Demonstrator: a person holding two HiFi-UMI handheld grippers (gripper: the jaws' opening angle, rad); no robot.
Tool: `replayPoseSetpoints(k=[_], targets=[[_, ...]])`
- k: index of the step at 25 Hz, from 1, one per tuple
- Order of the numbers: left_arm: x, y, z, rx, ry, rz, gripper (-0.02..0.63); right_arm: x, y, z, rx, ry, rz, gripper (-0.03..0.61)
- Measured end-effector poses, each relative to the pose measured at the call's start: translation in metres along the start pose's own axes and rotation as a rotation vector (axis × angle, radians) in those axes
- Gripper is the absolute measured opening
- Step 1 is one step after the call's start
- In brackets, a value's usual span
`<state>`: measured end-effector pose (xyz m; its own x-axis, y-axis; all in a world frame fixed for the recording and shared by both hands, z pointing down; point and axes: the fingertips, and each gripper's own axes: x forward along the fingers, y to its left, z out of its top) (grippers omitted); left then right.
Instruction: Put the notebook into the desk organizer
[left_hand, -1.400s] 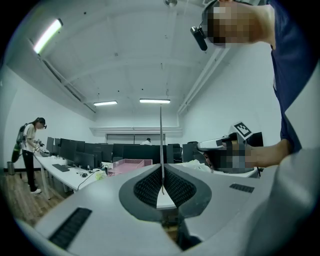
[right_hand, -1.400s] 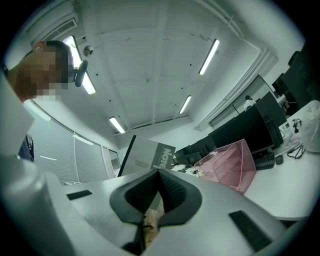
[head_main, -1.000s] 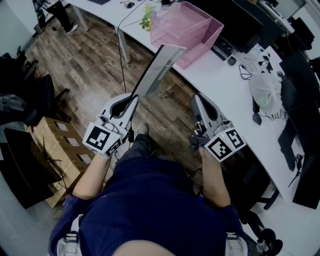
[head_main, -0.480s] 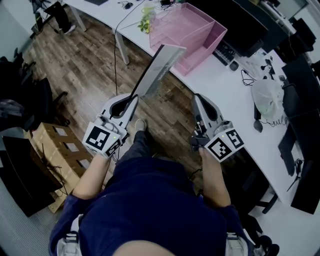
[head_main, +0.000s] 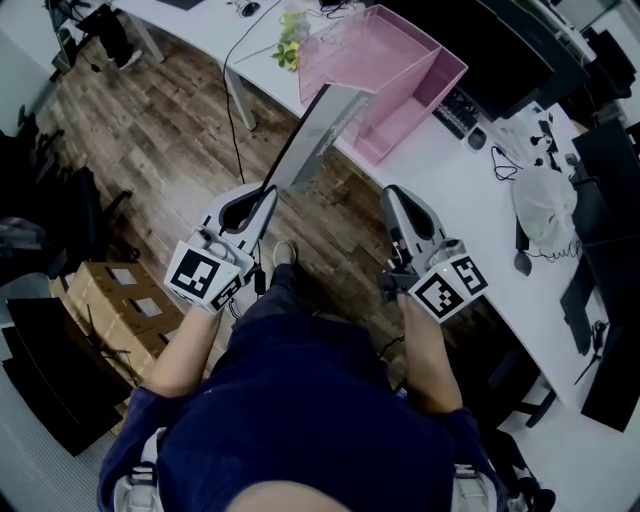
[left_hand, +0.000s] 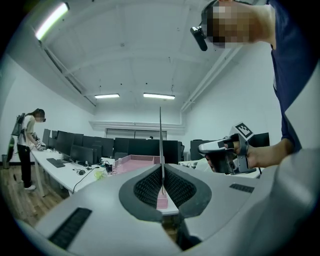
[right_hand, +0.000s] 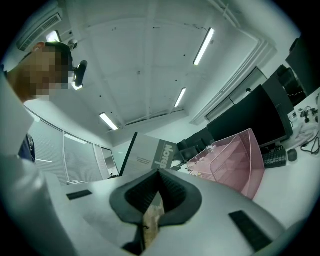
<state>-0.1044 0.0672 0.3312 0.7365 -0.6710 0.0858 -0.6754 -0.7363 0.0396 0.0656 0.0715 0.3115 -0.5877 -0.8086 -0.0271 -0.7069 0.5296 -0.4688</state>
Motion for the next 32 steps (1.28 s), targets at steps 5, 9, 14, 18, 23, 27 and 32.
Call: replayPoseSetpoints(k=[5,9,14,18,23,27,32], targets=[[0.015,0.029,-0.007,-0.017,0.012,-0.006,0.034,0.030,-0.013,-0.004,0.010,0.014,-0.013,0.002],[0.026,0.053,-0.011,-0.028,0.017,-0.013,0.034,0.053,-0.021,-0.004,0.014,0.020,-0.024,0.003],[0.041,0.081,-0.013,-0.039,0.025,-0.028,0.034,0.080,-0.031,-0.005,0.021,0.026,-0.044,0.003],[0.054,0.100,-0.014,-0.044,0.028,-0.040,0.034,0.097,-0.041,-0.004,0.025,0.031,-0.061,0.003],[0.065,0.122,-0.012,-0.049,0.027,-0.055,0.034,0.121,-0.047,-0.001,0.023,0.032,-0.074,0.002],[0.074,0.140,-0.011,-0.052,0.026,-0.067,0.034,0.137,-0.053,0.002,0.021,0.033,-0.091,0.003],[0.088,0.162,-0.010,-0.055,0.027,-0.090,0.034,0.156,-0.062,0.006,0.018,0.028,-0.121,0.003]])
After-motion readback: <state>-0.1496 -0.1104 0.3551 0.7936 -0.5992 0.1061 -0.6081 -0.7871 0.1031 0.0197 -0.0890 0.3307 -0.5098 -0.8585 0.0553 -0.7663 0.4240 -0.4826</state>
